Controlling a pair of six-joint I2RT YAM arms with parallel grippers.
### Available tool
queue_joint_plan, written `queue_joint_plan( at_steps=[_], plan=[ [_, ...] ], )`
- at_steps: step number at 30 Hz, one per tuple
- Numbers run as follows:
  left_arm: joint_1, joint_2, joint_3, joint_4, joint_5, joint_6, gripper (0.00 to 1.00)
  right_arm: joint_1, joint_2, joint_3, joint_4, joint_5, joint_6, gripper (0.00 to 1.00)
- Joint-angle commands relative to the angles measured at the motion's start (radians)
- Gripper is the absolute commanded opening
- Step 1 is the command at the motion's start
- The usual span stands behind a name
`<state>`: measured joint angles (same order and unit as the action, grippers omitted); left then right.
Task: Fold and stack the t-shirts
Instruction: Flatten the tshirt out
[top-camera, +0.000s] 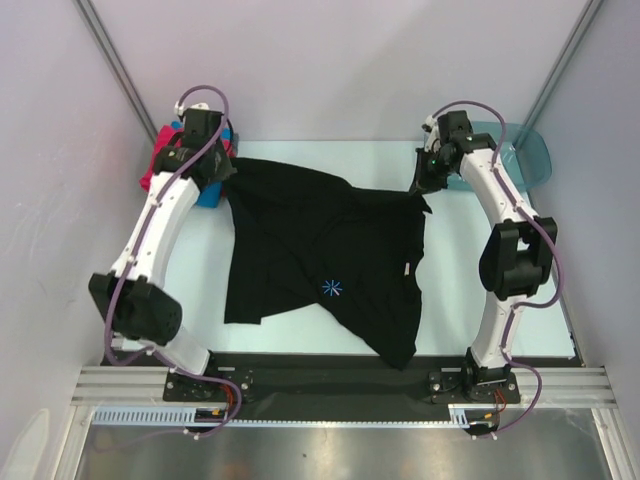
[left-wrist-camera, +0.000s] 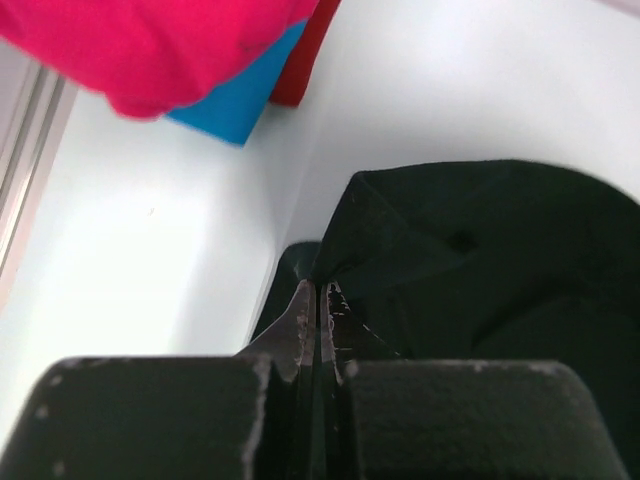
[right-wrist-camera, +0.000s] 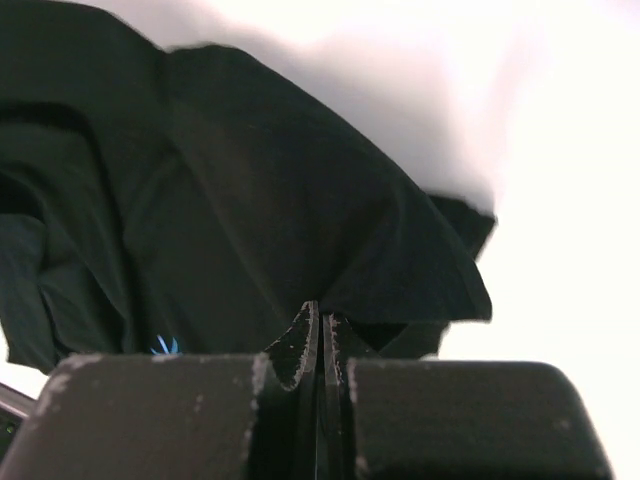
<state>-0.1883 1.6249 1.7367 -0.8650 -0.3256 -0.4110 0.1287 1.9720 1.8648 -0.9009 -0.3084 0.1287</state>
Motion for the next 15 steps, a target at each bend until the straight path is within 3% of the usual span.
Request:
queue_joint_plan(
  at_steps=[1,5,15],
  plan=[
    [0.004,-0.101,-0.077,-0.064,0.039,-0.023,0.0,0.009,-0.039,-0.05,-0.121,0.094,-0.017,0.0],
    [0.004,-0.195,-0.181,-0.109,0.106,-0.074,0.0,0.035,-0.074,-0.143,-0.168,0.173,0.015,0.0],
    [0.003,-0.365,-0.434,-0.337,0.186,-0.149,0.0,0.092,-0.102,-0.231,-0.319,0.183,0.084,0.0]
  ],
)
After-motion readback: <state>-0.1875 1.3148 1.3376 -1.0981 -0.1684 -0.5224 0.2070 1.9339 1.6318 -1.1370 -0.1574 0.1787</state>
